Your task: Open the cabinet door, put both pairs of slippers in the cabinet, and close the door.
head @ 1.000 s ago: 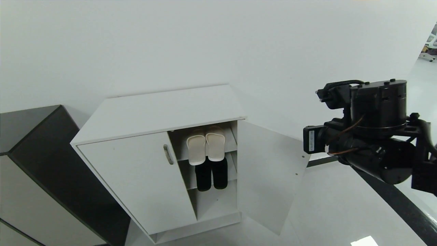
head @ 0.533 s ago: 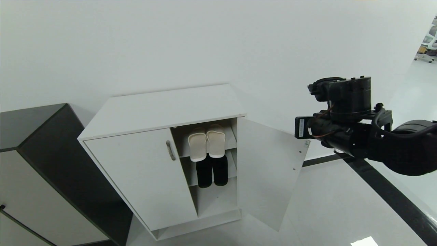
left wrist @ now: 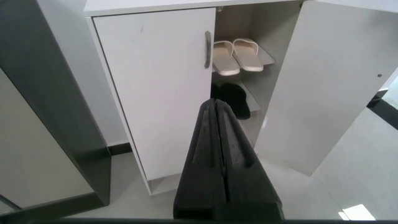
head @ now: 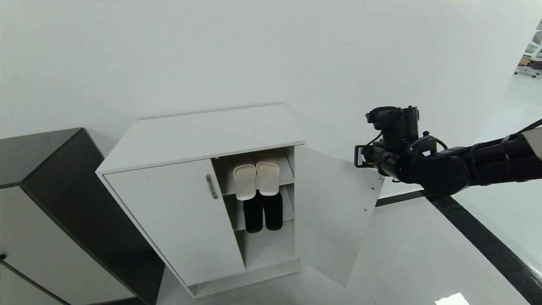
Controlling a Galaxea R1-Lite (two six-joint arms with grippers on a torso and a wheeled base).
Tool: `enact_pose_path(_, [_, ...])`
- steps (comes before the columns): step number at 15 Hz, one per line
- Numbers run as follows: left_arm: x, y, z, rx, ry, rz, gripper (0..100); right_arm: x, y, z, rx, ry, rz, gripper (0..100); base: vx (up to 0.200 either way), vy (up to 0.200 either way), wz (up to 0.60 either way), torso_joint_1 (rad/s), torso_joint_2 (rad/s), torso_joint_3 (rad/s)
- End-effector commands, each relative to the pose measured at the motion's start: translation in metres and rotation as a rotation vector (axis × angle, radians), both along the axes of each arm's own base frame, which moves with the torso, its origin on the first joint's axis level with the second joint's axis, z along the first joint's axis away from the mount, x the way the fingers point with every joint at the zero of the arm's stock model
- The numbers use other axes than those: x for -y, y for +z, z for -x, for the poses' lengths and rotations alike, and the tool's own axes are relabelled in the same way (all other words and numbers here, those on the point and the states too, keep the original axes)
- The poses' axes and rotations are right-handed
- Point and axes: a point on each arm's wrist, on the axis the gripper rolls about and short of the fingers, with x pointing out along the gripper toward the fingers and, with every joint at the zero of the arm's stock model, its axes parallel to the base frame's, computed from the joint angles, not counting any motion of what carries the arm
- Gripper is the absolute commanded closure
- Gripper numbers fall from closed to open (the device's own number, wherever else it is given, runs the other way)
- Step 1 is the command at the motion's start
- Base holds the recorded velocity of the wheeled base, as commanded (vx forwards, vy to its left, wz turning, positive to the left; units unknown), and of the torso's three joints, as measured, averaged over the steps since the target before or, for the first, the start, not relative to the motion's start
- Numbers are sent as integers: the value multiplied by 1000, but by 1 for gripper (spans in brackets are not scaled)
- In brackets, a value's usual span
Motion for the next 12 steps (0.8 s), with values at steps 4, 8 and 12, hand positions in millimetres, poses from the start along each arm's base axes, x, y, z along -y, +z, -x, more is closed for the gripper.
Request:
enact_pose_path(4, [0,0,0,-1,1,0,100,0,-26,-19,-47,-20,24,100,0,0,0,0,0,0])
enact_pose_path(8, [0,0,0,-1,1,0,100,2,-29,-21,-52,-25,24,100,0,0,0,0,0,0])
enact_pose_path(12, [0,0,0,-1,1,0,100,3,-33,-19,-68,-26,27,100,0,0,0,0,0,0])
